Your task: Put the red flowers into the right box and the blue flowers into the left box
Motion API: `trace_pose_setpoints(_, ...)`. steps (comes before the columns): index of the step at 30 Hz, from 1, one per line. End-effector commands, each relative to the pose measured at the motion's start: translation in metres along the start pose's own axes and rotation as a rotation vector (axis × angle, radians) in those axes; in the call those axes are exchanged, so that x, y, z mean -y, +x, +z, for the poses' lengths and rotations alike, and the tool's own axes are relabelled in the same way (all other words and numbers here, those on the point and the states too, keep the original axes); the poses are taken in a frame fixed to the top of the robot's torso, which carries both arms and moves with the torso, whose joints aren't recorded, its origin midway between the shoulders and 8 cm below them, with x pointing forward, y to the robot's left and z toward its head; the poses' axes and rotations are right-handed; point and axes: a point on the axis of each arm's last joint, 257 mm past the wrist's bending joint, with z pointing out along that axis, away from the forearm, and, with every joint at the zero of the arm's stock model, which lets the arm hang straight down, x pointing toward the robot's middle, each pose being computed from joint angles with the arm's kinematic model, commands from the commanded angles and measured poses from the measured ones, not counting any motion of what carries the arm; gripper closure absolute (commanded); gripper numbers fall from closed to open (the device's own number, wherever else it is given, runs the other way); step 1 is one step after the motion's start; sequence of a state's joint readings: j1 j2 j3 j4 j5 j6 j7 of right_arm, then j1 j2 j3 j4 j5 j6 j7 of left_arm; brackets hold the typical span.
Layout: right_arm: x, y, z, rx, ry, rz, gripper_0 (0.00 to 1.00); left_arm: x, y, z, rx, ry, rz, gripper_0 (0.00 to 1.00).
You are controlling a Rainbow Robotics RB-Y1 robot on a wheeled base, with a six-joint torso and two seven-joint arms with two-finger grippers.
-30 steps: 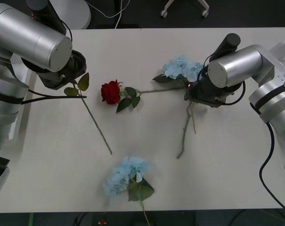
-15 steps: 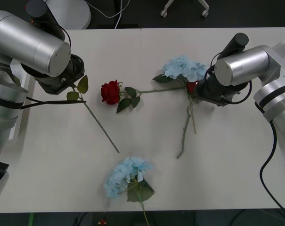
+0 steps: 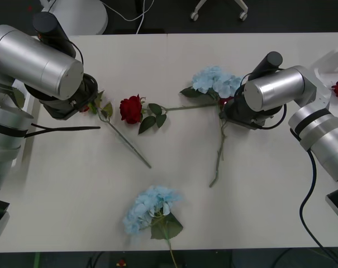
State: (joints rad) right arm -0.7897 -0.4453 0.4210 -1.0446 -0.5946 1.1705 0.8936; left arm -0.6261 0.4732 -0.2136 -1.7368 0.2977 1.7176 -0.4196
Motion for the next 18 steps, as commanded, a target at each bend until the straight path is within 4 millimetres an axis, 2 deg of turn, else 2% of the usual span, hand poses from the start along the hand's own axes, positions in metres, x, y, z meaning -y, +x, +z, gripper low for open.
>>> trace_pose_setpoints(1,-0.025,0.001,-0.002,0.009,-0.036,-0.035,0.04,-0.005,0.011,0.002,-0.018,0.014,0.025,0.00)
trace_pose_setpoints(4,-0.026,0.002,-0.001,0.010,-0.033,-0.040,0.06,-0.008,0.015,0.007,-0.037,0.004,0.027,0.00)
trace_pose_setpoints(5,-0.025,0.002,-0.001,0.014,-0.027,-0.048,0.20,-0.006,0.017,0.013,-0.048,0.008,0.028,0.00)
trace_pose_setpoints(8,-0.026,0.003,-0.001,0.014,-0.029,-0.045,0.53,0.001,0.020,0.027,-0.033,0.021,0.050,0.00)
trace_pose_setpoints(9,-0.027,0.003,-0.001,0.013,-0.030,-0.045,0.71,0.003,0.019,0.034,-0.024,0.018,0.059,0.00)
trace_pose_setpoints(11,-0.027,0.003,0.000,0.013,-0.030,-0.044,1.00,0.004,0.019,0.045,-0.009,0.008,0.070,0.00)
trace_pose_setpoints(18,-0.025,-0.001,-0.003,0.018,-0.029,-0.050,1.00,0.018,0.013,0.077,0.028,-0.015,0.095,0.00)
